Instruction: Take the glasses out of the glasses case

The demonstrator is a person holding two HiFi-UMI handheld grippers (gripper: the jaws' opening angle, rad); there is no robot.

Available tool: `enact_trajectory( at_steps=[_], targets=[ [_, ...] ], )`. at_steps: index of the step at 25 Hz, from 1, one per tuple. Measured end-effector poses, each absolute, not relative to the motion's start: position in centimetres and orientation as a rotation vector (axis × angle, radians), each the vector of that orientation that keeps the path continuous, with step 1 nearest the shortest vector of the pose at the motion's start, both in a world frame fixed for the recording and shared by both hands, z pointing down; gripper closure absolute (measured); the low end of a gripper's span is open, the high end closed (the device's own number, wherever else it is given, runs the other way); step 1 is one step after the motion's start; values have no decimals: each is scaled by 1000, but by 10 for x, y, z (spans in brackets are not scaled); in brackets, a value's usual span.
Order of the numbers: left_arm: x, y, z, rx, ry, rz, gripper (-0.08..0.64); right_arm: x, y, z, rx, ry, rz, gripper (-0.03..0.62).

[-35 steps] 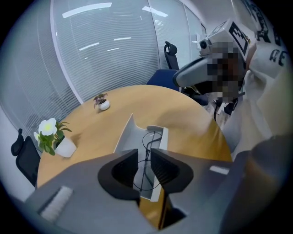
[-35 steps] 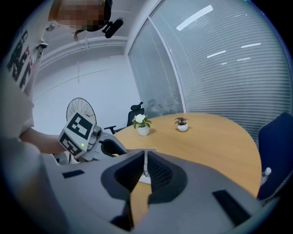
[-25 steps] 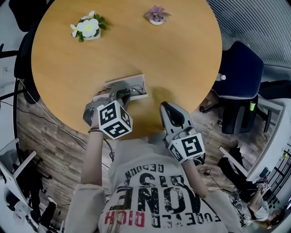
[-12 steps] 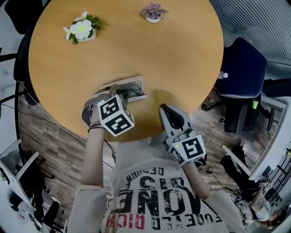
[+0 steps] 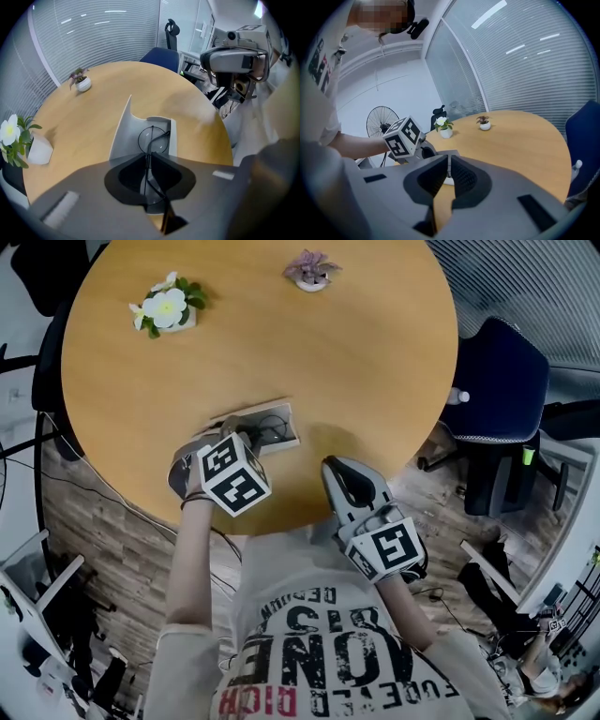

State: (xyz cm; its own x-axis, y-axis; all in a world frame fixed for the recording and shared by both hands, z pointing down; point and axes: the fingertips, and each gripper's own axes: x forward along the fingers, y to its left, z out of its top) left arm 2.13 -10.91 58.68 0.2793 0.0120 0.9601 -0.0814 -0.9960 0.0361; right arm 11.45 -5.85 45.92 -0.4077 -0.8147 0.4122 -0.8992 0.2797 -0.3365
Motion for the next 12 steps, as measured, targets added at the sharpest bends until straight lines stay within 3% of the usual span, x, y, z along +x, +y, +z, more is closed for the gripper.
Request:
enact_trajectory(
  at_steps=[12],
  targets=[
    [24,-109,552,2544,-220,1753,545,127,-68,449,1617,-2390,748,563]
  ],
)
